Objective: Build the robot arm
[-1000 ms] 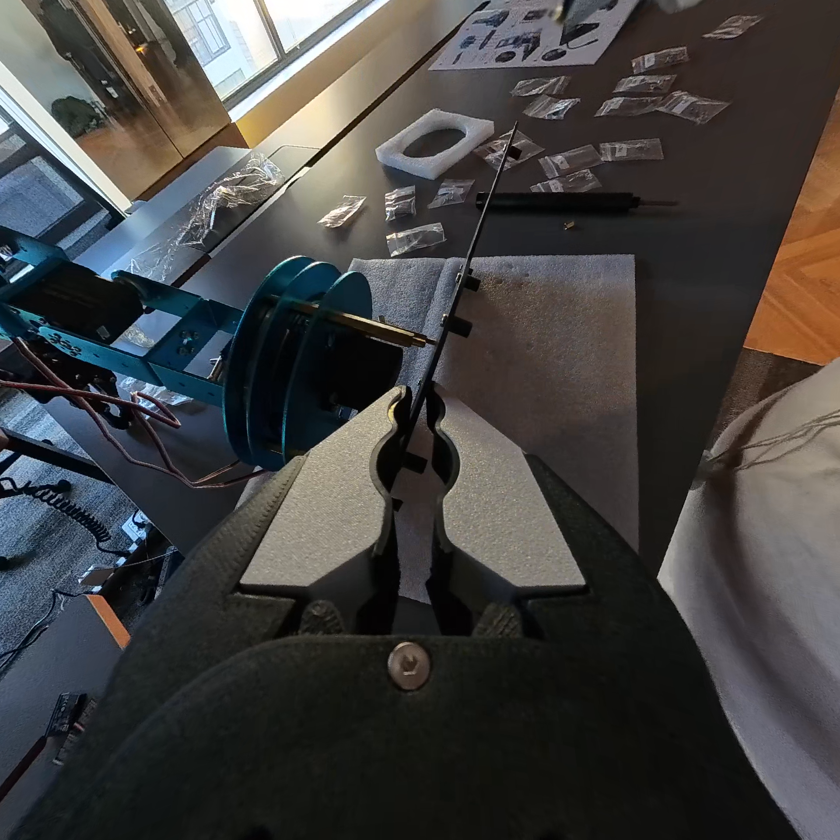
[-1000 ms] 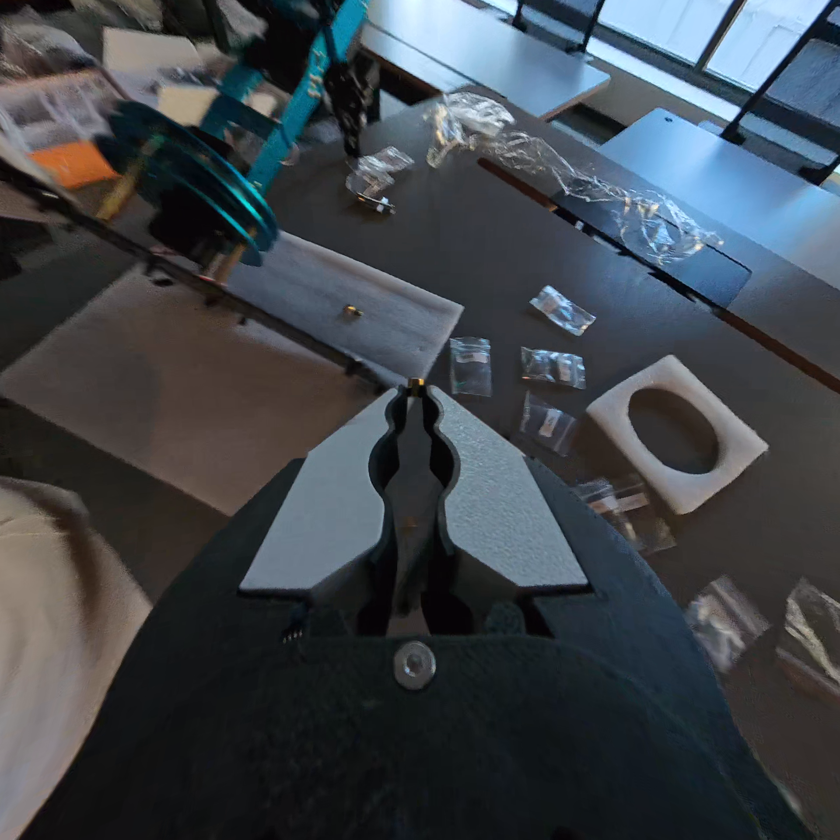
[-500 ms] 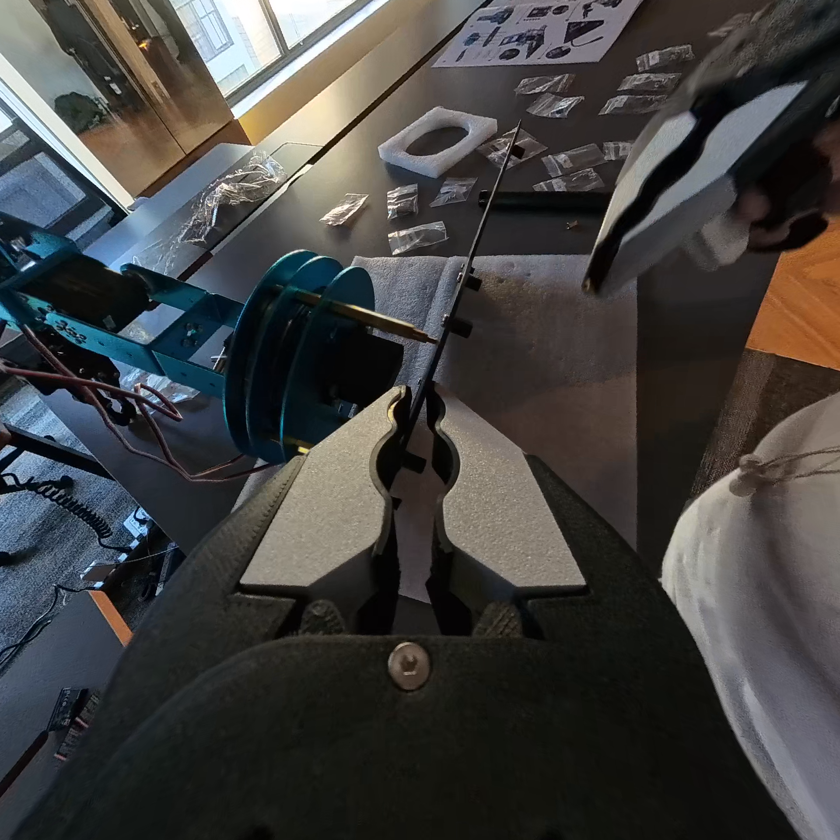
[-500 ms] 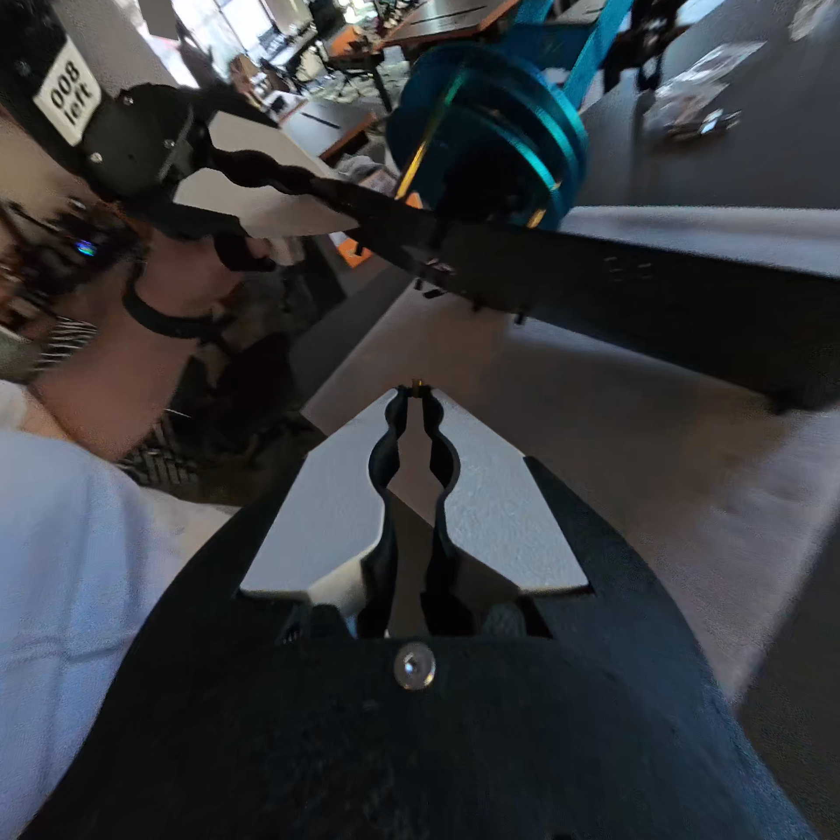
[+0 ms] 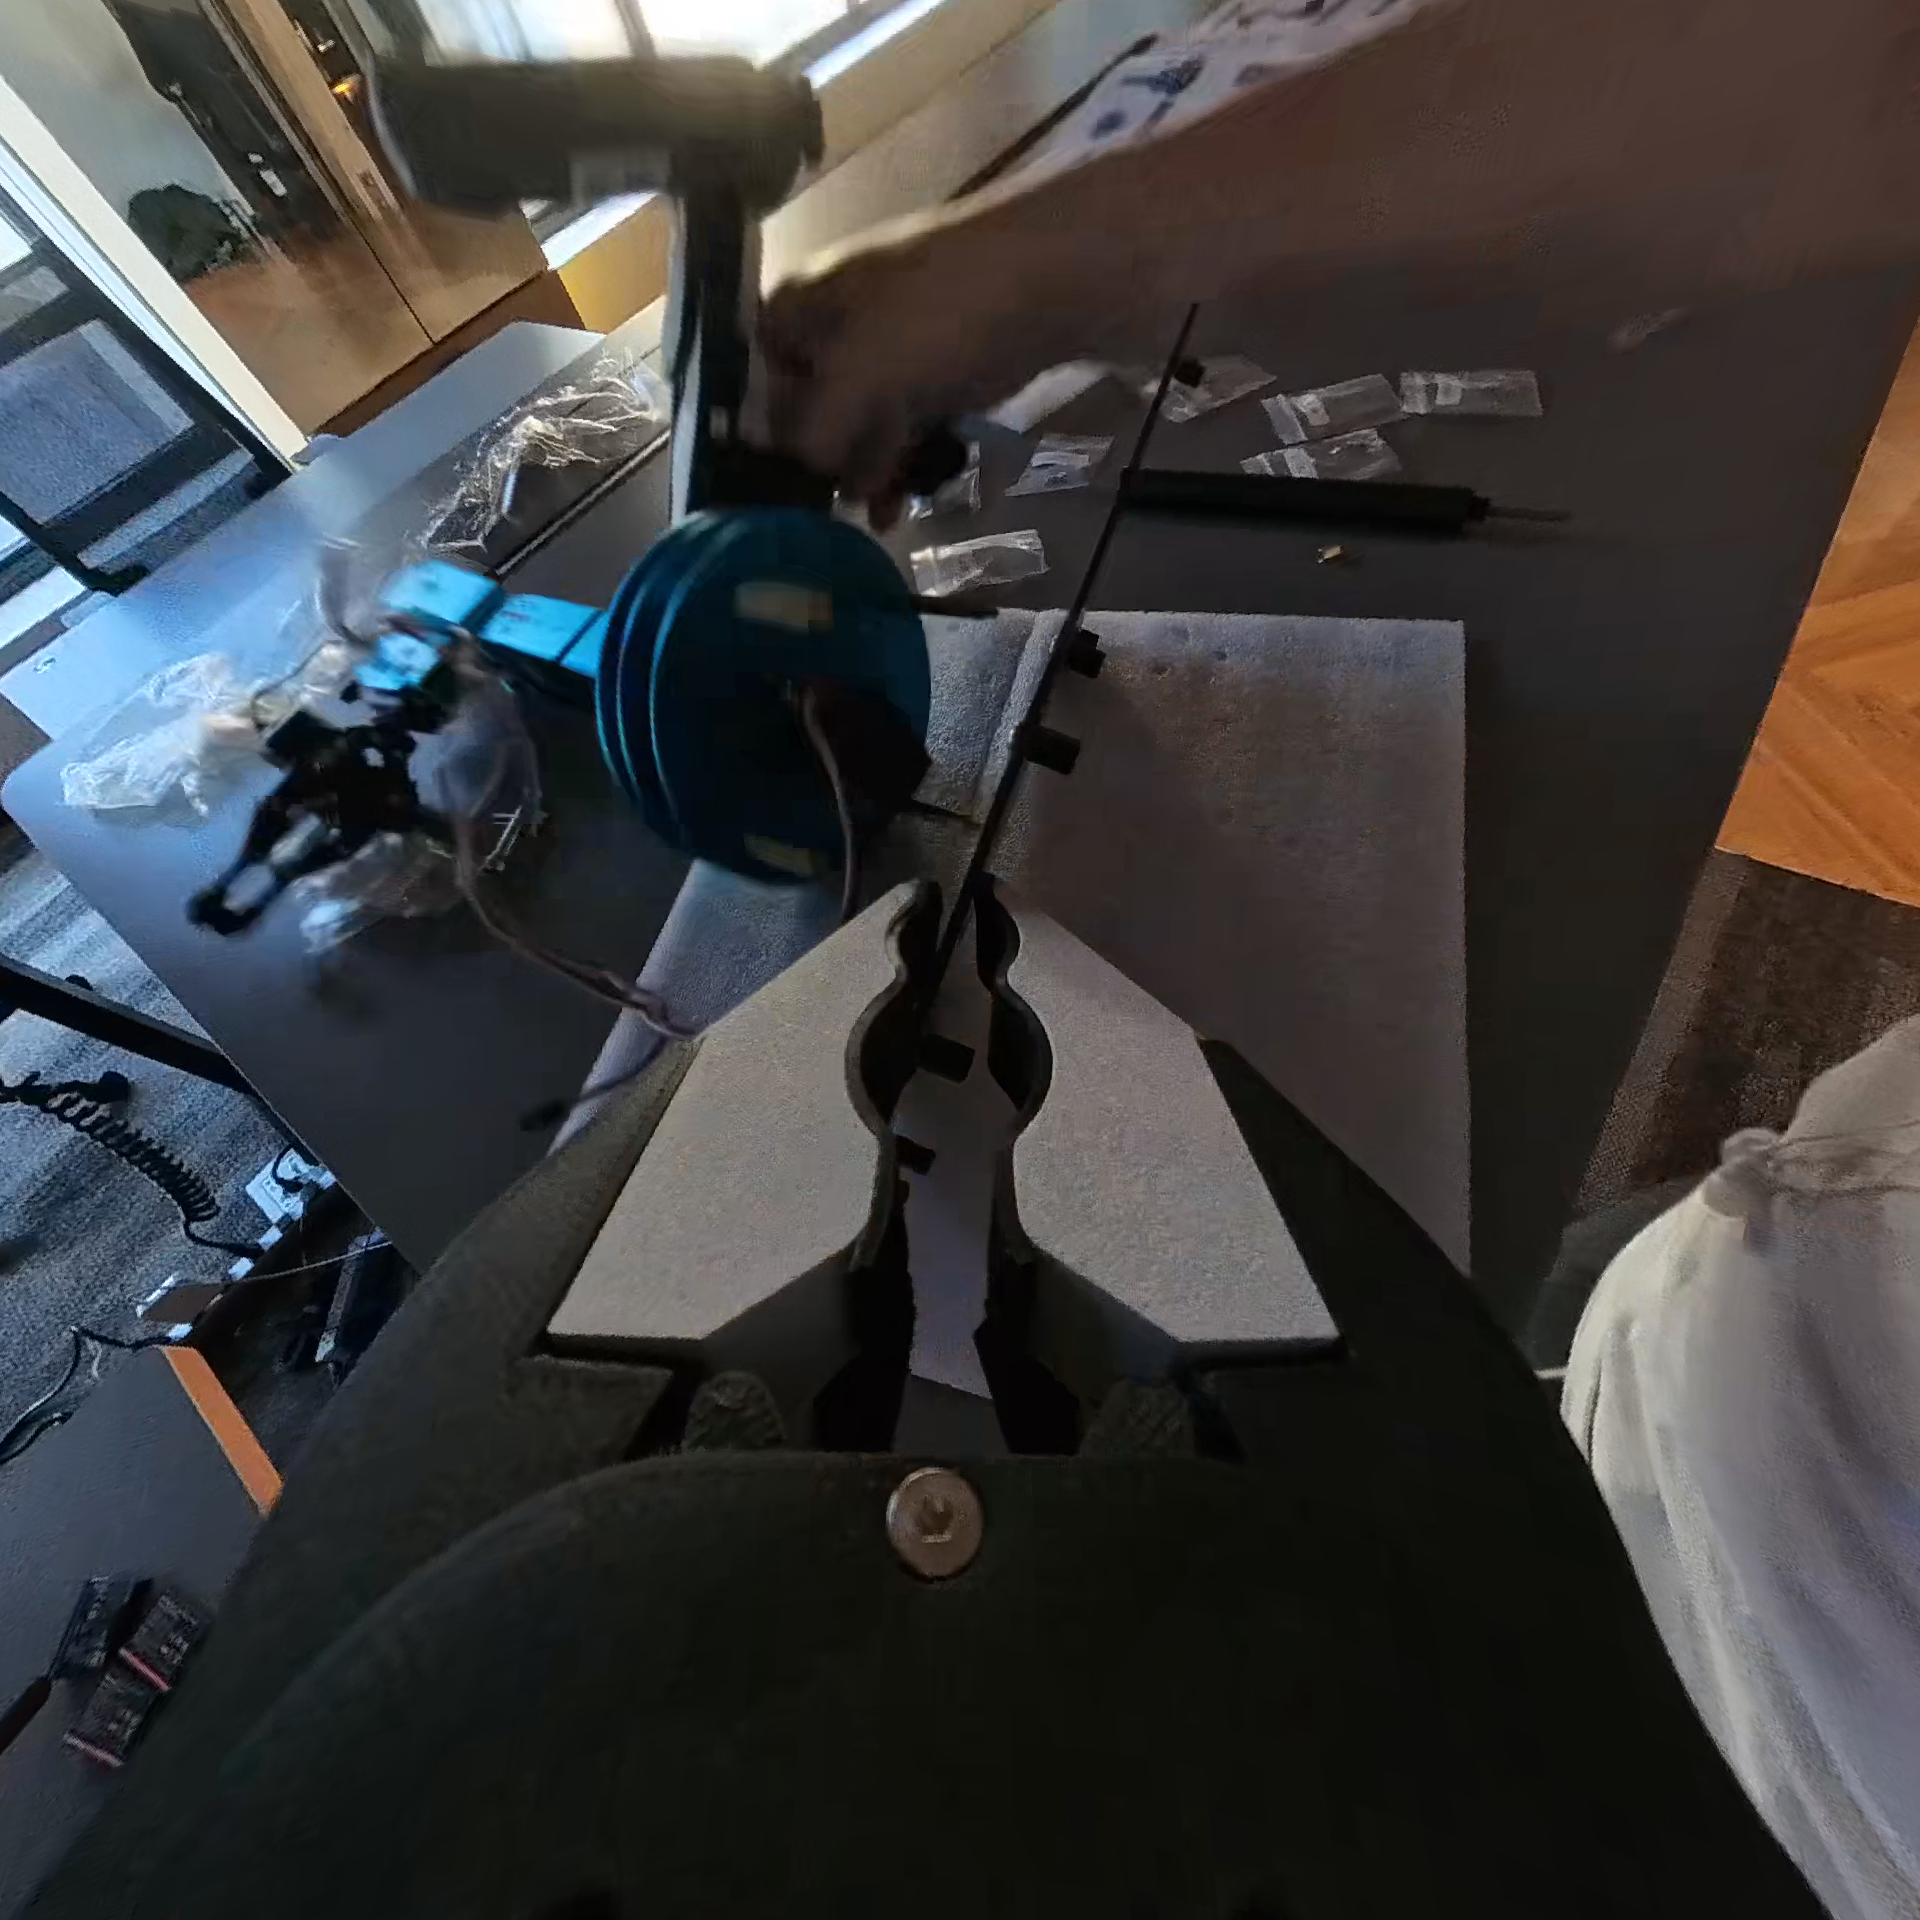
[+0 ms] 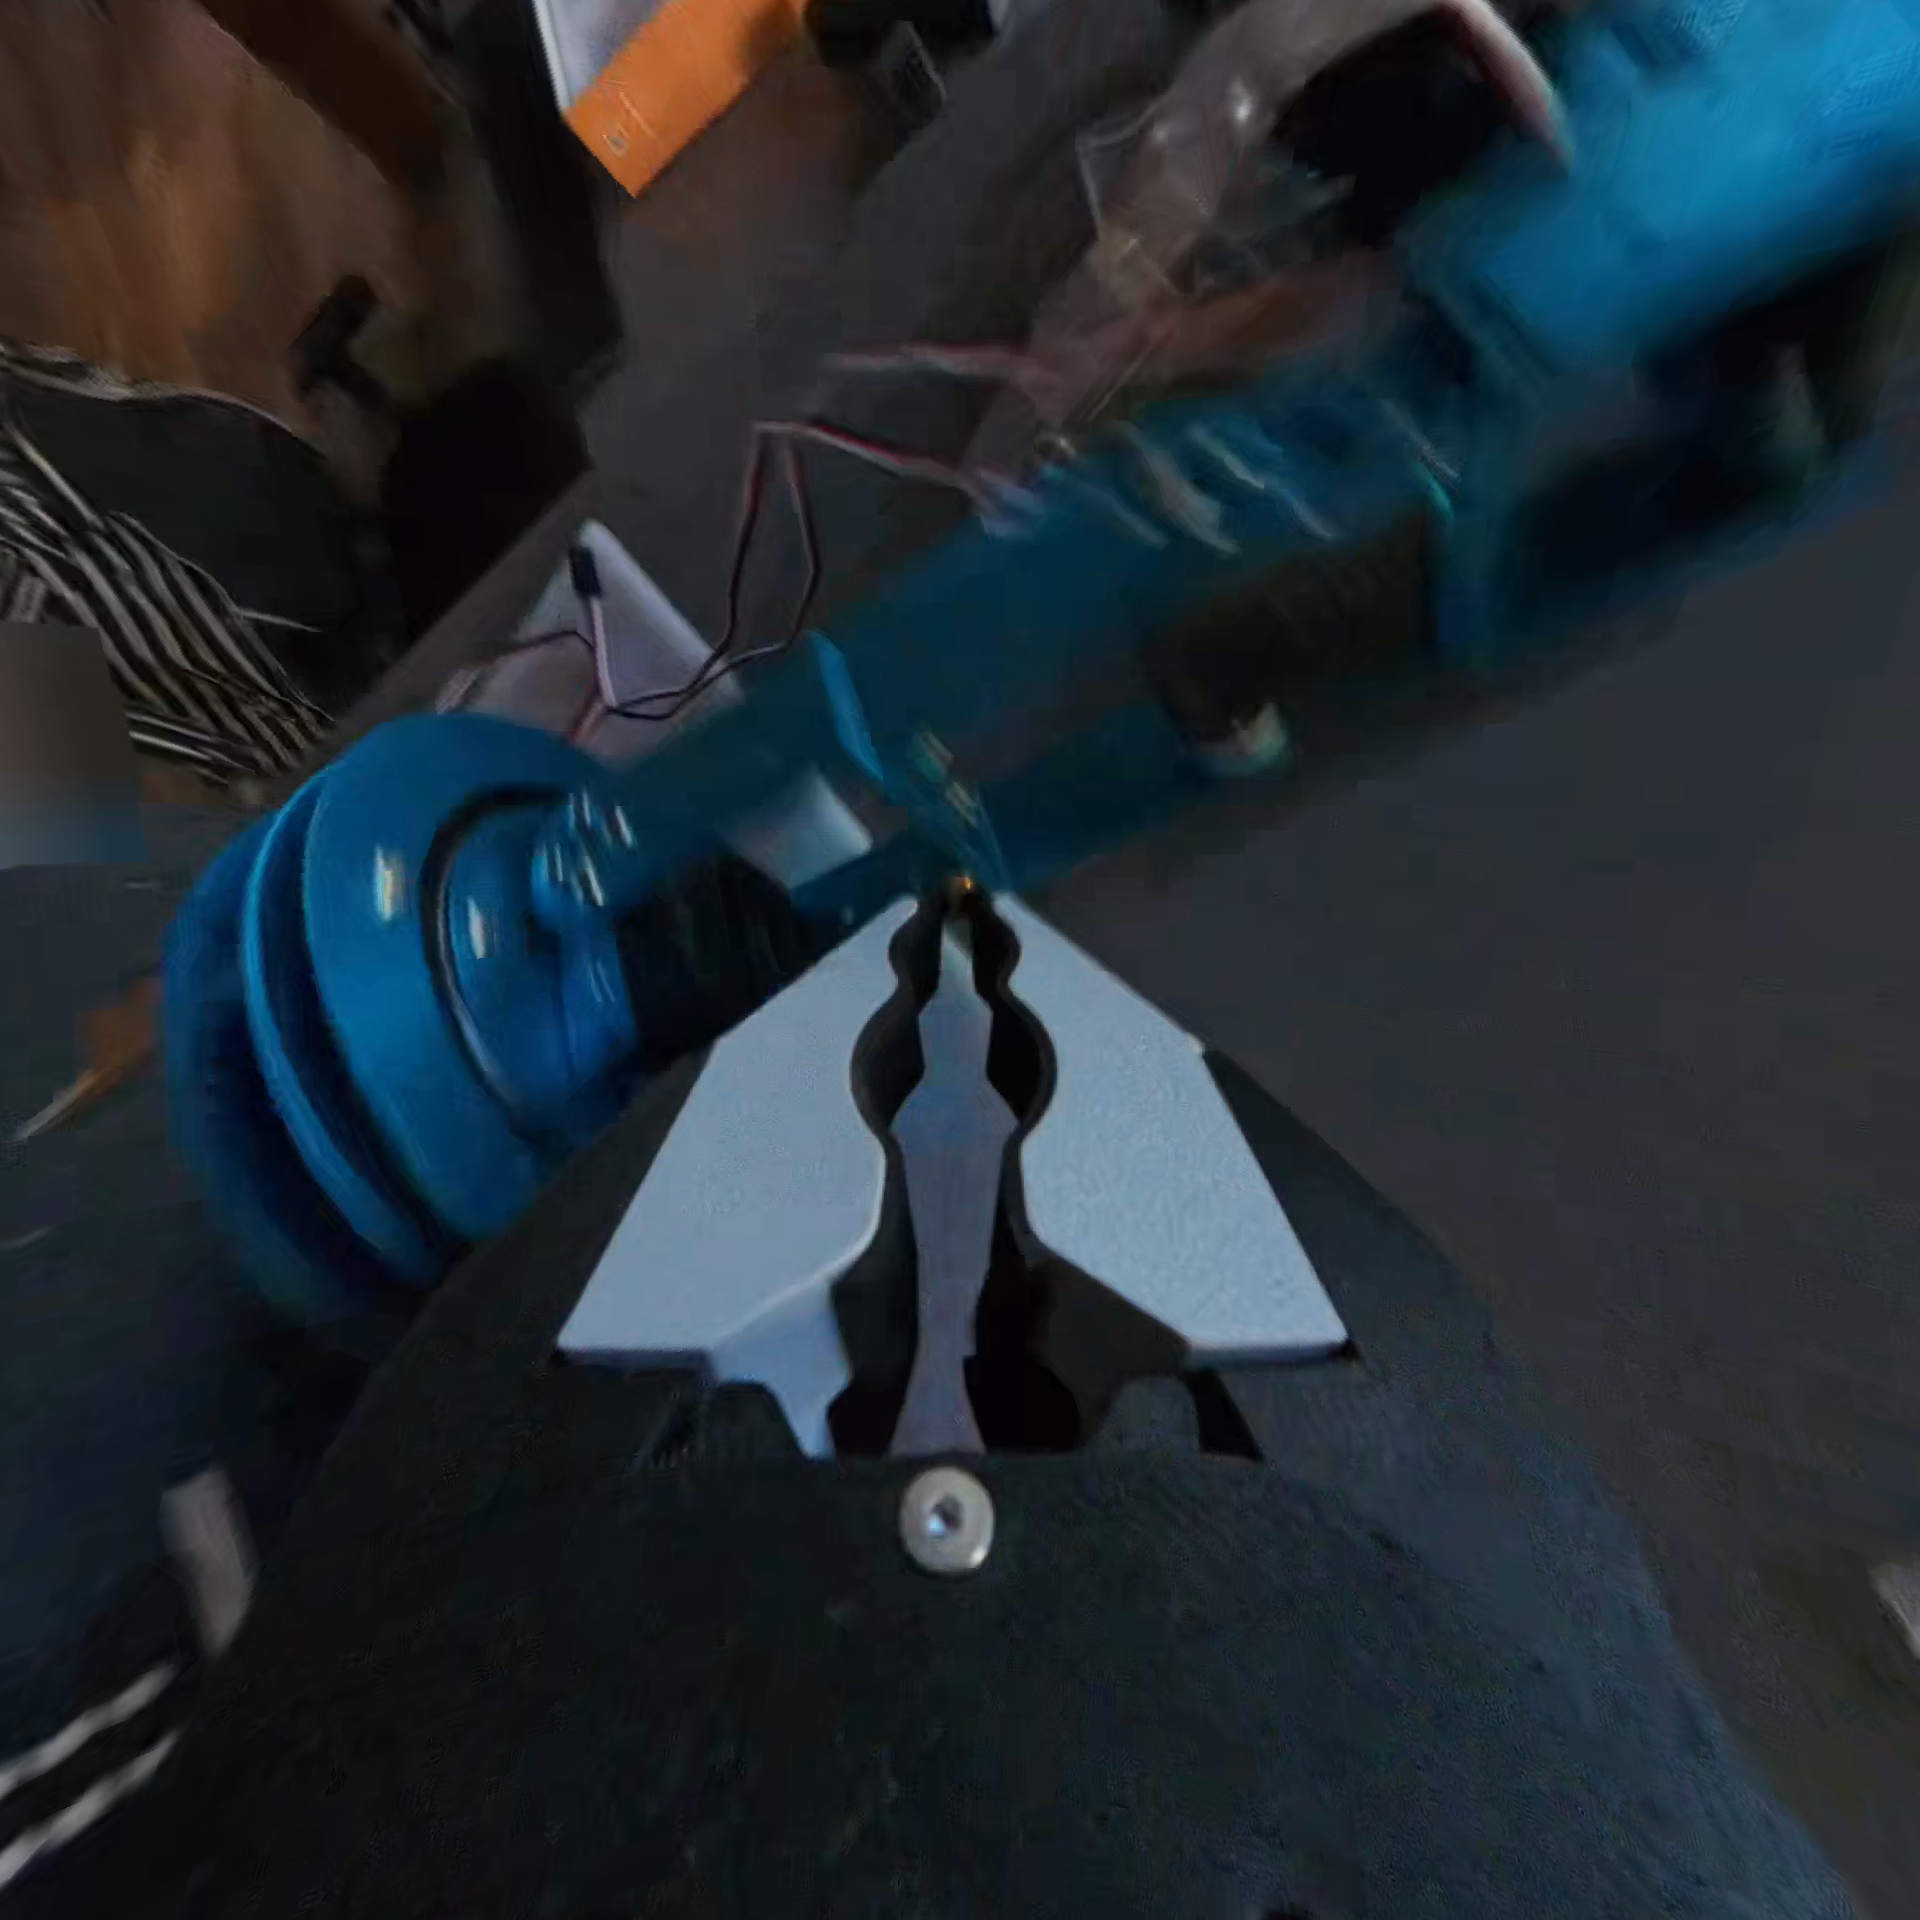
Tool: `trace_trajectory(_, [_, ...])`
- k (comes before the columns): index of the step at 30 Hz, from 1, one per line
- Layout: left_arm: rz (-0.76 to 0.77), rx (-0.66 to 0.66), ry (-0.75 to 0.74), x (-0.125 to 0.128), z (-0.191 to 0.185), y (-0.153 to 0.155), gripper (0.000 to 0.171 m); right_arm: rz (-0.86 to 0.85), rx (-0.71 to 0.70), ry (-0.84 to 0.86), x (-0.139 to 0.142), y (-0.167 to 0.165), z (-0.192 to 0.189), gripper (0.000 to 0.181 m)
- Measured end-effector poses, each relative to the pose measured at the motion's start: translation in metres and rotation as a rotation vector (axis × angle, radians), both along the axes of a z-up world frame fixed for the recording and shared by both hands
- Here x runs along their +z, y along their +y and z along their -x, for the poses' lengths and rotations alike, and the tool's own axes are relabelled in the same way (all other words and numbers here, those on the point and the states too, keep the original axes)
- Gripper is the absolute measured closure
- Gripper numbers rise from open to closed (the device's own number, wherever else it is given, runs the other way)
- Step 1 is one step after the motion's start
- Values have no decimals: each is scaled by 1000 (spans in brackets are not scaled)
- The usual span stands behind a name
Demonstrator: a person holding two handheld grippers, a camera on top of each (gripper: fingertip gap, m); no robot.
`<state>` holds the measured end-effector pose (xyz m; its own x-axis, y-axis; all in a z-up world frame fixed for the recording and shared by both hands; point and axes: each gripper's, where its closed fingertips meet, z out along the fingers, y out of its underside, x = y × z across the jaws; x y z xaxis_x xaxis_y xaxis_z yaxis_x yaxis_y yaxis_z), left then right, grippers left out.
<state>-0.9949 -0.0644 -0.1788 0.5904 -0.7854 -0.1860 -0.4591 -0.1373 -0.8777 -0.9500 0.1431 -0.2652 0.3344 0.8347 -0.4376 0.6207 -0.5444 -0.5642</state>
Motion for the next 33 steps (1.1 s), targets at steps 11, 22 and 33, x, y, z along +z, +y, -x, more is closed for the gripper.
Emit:
trace_trajectory(11, [53, -110, -103, 4, -6, 14, 170, -348, -110, 69, 6, 57, 2, 177])
trace_trajectory(22, [124, -217, -144, -7, -20, -12, 158, -109, 199, -48, -10, 22, -30, 177])
trace_trajectory(33, [-69, -223, -11, -27, -31, -36, 157, -93, 278, -236, -27, 6, -60, 153])
